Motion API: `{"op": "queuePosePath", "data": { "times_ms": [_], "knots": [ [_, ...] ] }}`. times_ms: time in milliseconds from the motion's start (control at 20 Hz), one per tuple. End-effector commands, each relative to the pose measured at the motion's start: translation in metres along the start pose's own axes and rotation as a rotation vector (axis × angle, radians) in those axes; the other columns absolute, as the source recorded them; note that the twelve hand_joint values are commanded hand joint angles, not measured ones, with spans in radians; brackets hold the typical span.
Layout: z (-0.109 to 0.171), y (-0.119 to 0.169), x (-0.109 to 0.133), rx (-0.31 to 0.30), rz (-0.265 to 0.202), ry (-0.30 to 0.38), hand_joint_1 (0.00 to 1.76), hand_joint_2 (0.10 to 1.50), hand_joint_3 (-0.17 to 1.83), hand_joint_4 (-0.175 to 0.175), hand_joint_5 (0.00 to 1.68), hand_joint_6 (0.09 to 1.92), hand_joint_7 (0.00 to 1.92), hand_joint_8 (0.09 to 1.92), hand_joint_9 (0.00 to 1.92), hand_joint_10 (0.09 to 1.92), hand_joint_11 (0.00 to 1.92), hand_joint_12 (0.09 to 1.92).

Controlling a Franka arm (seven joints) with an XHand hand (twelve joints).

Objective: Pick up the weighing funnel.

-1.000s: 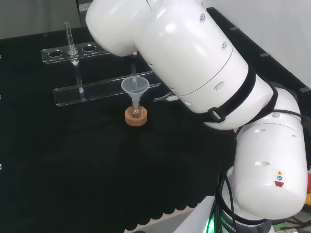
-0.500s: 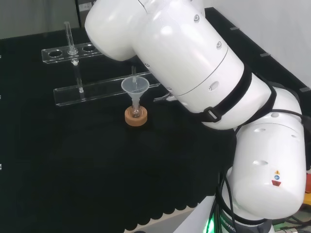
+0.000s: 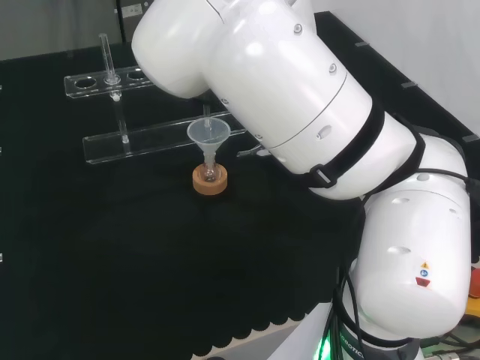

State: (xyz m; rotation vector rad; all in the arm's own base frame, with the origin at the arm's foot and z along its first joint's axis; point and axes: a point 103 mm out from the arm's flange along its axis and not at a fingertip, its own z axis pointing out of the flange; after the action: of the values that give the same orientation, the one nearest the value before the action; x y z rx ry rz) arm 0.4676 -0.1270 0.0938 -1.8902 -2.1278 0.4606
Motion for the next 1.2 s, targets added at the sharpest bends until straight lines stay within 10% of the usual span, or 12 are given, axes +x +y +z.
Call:
{"op": "queuePosePath", "data": {
  "times_ms": [50,1200],
  "knots": [
    [0.004,0.0,0.001,-0.009,-0.003,-0.01,0.89,0.59,0.66,-0.032,0.48,0.62,0.6,0.75,0.84,0.51,0.53,1.26],
    [0.016,0.012,0.019,-0.034,0.012,-0.051,0.87,0.59,0.65,-0.036,0.53,0.7,0.61,0.77,0.83,0.53,0.52,1.26]
  ]
}}
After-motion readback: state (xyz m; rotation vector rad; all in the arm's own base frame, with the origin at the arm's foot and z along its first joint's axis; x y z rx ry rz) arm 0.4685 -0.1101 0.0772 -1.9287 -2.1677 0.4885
